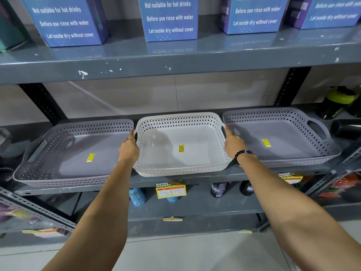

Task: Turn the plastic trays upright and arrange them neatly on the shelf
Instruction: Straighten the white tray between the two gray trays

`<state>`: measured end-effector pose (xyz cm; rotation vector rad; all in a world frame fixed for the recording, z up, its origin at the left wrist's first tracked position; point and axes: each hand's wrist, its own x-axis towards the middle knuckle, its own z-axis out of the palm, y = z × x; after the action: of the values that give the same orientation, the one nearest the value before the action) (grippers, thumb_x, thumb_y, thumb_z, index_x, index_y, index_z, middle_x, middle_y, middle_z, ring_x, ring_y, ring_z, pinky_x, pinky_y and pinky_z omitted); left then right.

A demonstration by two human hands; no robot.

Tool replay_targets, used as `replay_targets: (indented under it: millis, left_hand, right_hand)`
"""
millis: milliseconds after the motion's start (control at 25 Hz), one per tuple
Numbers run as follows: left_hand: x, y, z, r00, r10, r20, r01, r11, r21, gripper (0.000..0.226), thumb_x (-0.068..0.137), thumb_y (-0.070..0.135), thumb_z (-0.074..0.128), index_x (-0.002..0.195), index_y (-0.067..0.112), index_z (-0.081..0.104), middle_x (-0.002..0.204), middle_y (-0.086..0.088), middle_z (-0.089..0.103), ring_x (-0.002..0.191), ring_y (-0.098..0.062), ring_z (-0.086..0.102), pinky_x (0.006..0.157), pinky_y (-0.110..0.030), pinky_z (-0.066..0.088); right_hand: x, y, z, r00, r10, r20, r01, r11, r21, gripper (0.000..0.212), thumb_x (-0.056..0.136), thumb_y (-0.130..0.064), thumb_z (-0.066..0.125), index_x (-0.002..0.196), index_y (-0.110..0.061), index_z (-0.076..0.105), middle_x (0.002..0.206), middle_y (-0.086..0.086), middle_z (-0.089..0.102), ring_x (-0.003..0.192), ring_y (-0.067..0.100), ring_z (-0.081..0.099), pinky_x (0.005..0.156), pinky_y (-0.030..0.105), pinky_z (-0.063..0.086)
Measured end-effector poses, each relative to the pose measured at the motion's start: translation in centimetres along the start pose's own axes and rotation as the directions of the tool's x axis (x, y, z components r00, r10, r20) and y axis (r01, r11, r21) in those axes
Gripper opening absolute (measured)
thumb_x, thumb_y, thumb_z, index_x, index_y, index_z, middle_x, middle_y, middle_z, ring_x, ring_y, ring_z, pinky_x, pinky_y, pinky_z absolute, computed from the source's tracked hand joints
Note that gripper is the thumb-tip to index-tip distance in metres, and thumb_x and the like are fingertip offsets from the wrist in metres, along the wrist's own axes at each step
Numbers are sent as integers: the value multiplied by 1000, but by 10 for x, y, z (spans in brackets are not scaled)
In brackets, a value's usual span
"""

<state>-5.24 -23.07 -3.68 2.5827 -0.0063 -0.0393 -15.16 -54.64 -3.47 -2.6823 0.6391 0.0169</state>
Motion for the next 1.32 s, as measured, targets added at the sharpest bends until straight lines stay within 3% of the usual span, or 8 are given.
replay_targets:
  millis: [80,240,440,640,760,840,960,1320]
  left_hand:
    - [-2,0,-1,1000,-3,0,3,1000,-1,67,94,-7,29,154,20,15,131,-26,54,113,-44,54,95,-49,45]
    - [-3,0,-2,1000,15,-1,-15,1000,4,65,95,-6,28,154,19,15,129,-27,55,111,-44,55,94,-50,46]
    - [-2,-1,-2,1000,31,2,-31,999,20,66,94,-7,29,154,18,16,126,-27,56,108,-44,56,93,-50,48]
    - [-2,-1,-3,999,38,6,-38,999,35,64,95,-5,29,154,18,15,125,-27,57,108,-43,56,93,-49,47]
    - [-2,-1,-3,999,44,4,-44,998,45,64,95,-4,28,154,18,14,123,-27,57,106,-43,57,91,-49,47]
    - [-2,-1,-3,999,48,6,-48,997,55,63,96,-4,28,154,17,14,125,-27,57,107,-43,56,92,-49,47]
    - [0,-2,-2,998,66,11,-67,994,82,62,96,-4,28,154,15,14,128,-28,56,109,-44,55,94,-49,45]
    - [0,-1,-1,999,51,-11,-50,998,48,58,98,-2,28,153,16,18,125,-28,58,108,-44,56,92,-49,46]
  right_hand:
    - [0,-1,-2,1000,17,-9,-17,1000,7,66,89,-3,37,148,-20,10,124,31,53,75,25,37,46,21,17]
    - [-3,0,-1,1000,-24,4,25,1000,-13,70,89,8,37,149,-10,3,118,29,58,58,17,40,51,27,39]
    - [-4,1,-2,1000,-26,16,26,1000,-6,71,89,9,36,148,-12,4,116,29,59,55,17,40,42,20,25]
    - [-6,2,-3,1000,-24,16,23,998,60,71,90,8,35,149,-15,3,115,31,59,77,22,45,67,30,37]
    - [-7,1,-3,999,-31,16,30,998,56,71,89,9,36,149,-13,3,116,32,59,67,21,44,55,30,40]
    - [-6,2,-3,999,-35,18,34,998,56,71,89,9,35,149,-14,3,115,32,59,67,21,44,45,21,26]
    - [-6,2,-3,999,-35,23,33,998,56,71,89,8,36,149,-14,3,113,31,60,75,22,45,44,19,22]
    - [-2,4,0,999,-30,30,29,999,30,72,89,8,37,149,-13,2,103,30,61,57,18,41,42,20,25]
